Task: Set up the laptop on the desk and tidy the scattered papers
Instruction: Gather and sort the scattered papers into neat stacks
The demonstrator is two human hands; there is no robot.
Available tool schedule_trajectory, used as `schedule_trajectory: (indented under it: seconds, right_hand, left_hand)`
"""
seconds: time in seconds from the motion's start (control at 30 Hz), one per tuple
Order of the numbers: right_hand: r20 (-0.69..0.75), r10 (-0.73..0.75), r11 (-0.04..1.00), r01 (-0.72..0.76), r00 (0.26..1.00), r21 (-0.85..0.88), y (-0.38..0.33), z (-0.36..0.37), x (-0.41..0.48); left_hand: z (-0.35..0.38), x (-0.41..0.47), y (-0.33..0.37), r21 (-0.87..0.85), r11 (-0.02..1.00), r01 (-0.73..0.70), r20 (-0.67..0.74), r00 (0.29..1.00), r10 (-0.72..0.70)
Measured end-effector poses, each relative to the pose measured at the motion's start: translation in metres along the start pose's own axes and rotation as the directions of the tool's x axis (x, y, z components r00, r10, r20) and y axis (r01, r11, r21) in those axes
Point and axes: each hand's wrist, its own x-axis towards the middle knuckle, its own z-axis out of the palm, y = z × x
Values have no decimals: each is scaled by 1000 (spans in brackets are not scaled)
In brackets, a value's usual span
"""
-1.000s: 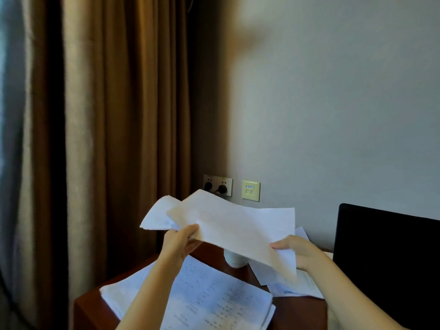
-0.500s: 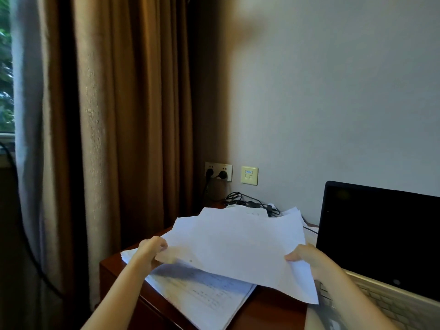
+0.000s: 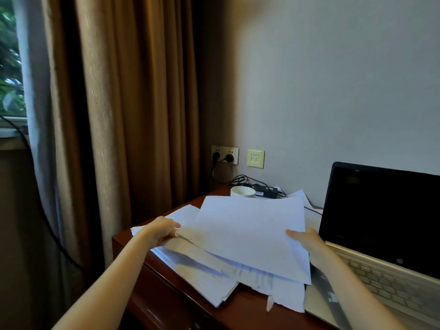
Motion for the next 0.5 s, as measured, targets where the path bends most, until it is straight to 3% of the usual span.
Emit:
schedule_trajectory:
  seconds: [0.2, 0.33, 0.5]
  right_hand:
    - [-8, -98, 991, 99, 995, 94, 8, 17, -10]
    - [-71, -117, 974, 128, 991, 187, 3, 26, -16]
    - [-128, -37, 959, 71, 991, 273, 1, 30, -15]
  left_hand:
    - [-3, 2, 7, -115, 993, 33, 5, 999, -32]
    - [-4, 3, 12, -25, 1000, 5, -32, 999, -5]
    - [-12, 6, 1, 128, 985, 114, -69, 992, -106]
